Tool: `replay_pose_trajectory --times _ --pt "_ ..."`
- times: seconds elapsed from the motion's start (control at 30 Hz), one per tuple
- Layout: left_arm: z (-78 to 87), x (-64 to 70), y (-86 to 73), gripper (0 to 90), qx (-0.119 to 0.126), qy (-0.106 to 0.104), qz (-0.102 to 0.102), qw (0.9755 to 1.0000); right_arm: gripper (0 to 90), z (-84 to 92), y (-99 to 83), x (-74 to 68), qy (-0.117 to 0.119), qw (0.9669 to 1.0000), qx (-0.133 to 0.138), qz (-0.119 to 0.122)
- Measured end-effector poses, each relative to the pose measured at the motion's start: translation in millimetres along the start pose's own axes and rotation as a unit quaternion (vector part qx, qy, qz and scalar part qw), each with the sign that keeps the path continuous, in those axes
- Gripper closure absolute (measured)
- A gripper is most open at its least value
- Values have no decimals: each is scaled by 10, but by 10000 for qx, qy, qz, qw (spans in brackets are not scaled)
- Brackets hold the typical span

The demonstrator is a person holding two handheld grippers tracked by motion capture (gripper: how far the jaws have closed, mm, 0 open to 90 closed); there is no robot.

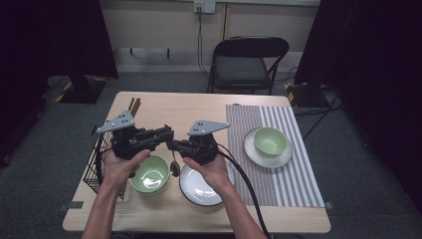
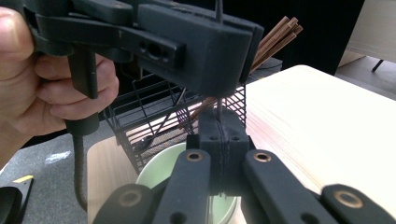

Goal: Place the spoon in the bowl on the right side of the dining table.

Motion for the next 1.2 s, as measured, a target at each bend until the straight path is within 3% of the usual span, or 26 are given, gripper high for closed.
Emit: replay_pose_trajectory --times 0.17,0.23,0.27,0.33,0.4,0.8,1.2 --pt "1 -8 4 595 12 33 93 10000 900 -7 -11 20 -36 10000 -20 -5" --pt "7 -30 -6 532 -31 149 37 9999 900 -1 -9 18 -36 10000 -13 12" --pt "15 -40 -7 492 4 207 102 9997 900 2 -8 17 -36 10000 -12 27" --pt "33 -61 -14 461 70 277 245 9993 900 11 -13 25 -50 10000 -26 20" --pt "64 -92 -36 420 27 319 238 9992 900 20 -30 46 -82 9999 -47 39" --pt "130 -137 -147 336 -113 553 -4 9984 900 182 -157 224 -333 9994 -101 -64" --pt "207 -191 -317 277 -242 580 21 9980 900 385 -267 400 -599 9979 -129 -189"
Point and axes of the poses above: each handheld gripper's, and its own axes: z roughly backward along the jaws, y roughly out of its top, x roughly to its right, the point moved 6 cm from there along -z, roughly forward along the jaws, and after that the axes turned 1 degree about y, right-handed, at the moved point
